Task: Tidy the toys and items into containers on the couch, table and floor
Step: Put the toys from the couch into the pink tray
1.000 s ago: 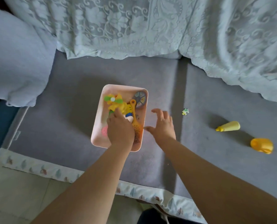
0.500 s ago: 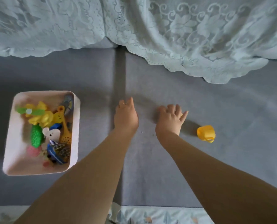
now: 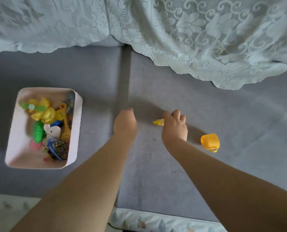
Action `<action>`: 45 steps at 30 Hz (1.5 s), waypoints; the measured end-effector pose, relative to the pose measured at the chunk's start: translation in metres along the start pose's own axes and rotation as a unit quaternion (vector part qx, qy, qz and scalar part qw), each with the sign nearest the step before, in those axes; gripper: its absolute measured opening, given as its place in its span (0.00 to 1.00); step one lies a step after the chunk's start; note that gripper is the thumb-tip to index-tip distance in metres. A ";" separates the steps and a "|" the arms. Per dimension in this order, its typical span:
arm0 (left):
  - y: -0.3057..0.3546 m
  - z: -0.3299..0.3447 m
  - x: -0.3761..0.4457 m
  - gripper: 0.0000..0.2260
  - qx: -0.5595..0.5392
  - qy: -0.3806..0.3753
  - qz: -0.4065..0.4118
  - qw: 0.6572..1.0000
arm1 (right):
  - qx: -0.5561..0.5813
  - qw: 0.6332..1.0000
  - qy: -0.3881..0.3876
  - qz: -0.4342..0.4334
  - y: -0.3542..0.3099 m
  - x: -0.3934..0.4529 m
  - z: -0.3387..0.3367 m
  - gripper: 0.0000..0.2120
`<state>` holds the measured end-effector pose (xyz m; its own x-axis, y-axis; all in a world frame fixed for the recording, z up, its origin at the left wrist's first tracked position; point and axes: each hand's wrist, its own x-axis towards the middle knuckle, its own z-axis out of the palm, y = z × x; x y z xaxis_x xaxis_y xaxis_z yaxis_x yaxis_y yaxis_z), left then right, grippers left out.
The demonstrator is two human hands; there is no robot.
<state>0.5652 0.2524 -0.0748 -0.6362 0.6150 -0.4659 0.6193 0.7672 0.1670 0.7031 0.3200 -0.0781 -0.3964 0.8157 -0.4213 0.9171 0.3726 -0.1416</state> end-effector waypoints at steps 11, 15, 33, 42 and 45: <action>-0.147 -0.092 -0.040 0.12 -0.123 0.156 -0.115 0.973 | 0.195 0.957 -0.171 -0.131 -0.194 -0.037 -0.024 0.18; -0.193 -0.099 -0.047 0.10 -0.103 0.146 -0.153 0.972 | 0.291 0.927 -0.204 -0.121 -0.250 -0.047 -0.021 0.19; -0.043 -0.025 -0.067 0.22 0.037 0.098 0.072 0.992 | 0.055 0.997 -0.015 -0.051 -0.075 -0.043 -0.018 0.26; 0.110 0.033 -0.099 0.24 0.029 0.031 0.141 0.989 | -0.060 0.994 -0.065 0.065 0.085 -0.042 -0.037 0.23; 0.122 0.046 -0.101 0.24 0.028 0.008 0.120 0.992 | -0.046 0.989 -0.104 0.097 0.105 -0.043 -0.031 0.24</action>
<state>0.7264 0.2756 -0.0475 -0.4747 0.7815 -0.4050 0.7776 0.5879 0.2230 0.8155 0.3379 -0.0467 -0.1874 0.7707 -0.6090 0.9635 0.2649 0.0388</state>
